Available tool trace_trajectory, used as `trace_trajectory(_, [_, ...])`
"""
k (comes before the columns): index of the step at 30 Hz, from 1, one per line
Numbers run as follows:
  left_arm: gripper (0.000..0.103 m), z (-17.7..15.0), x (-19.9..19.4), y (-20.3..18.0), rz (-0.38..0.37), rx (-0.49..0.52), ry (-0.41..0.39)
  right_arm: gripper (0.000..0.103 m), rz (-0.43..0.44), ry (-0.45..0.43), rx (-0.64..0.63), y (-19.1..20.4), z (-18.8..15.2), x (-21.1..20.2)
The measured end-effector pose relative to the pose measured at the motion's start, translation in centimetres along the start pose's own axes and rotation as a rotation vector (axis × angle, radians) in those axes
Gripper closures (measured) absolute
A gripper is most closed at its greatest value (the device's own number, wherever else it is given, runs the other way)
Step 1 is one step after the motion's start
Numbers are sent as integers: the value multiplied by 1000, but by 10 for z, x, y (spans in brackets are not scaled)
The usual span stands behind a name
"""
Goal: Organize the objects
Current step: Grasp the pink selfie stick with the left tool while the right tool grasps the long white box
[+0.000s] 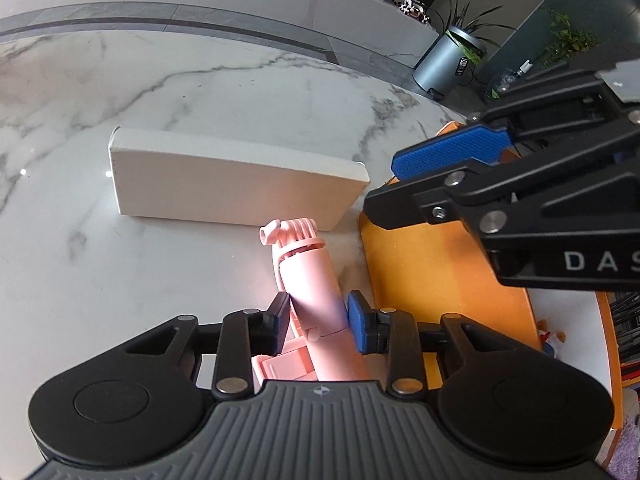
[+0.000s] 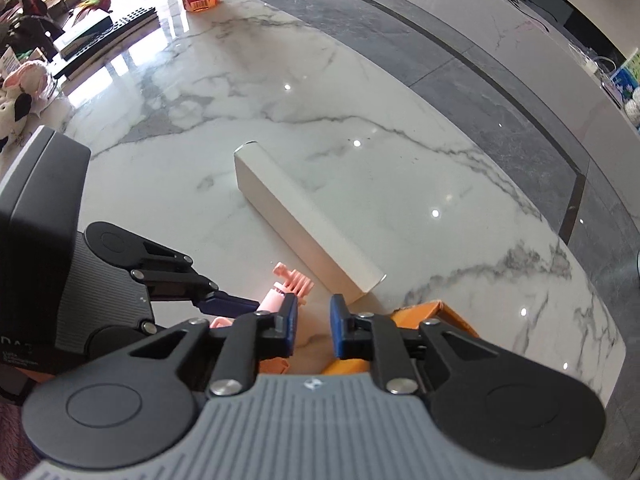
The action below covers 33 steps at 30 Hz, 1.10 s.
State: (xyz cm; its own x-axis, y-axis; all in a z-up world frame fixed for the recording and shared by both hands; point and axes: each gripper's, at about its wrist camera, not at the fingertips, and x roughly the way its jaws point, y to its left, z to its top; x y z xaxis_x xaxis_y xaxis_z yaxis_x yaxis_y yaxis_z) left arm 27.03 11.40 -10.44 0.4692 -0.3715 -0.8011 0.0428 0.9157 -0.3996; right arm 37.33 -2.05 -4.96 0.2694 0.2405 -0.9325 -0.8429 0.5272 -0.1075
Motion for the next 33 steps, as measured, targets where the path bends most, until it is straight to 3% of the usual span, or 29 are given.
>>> trace_trajectory(3, [67, 0, -8, 12, 27, -15, -16, 67, -1, -5, -82, 5, 9, 7])
trace_trajectory(9, [67, -6, -35, 38, 148, 6, -72, 58, 37, 0, -256, 21, 31, 28])
trace_trajectory(17, [67, 3, -30, 38, 223, 14, -72, 53, 12, 63, -426, 36, 49, 62])
trace_trajectory(22, [69, 5, -27, 51, 187, -56, -63, 51, 63, 86, -436, 32, 60, 76])
trace_trajectory(26, [70, 5, -27, 50, 188, -58, -65, 54, 65, 77, -418, 32, 62, 84])
trace_trajectory(30, [70, 4, -27, 47, 192, -46, -68, 68, 39, 64, -428, 33, 58, 87])
trace_trajectory(33, [71, 3, -29, 47, 190, -47, -76, 74, 35, 59, -460, 38, 56, 80])
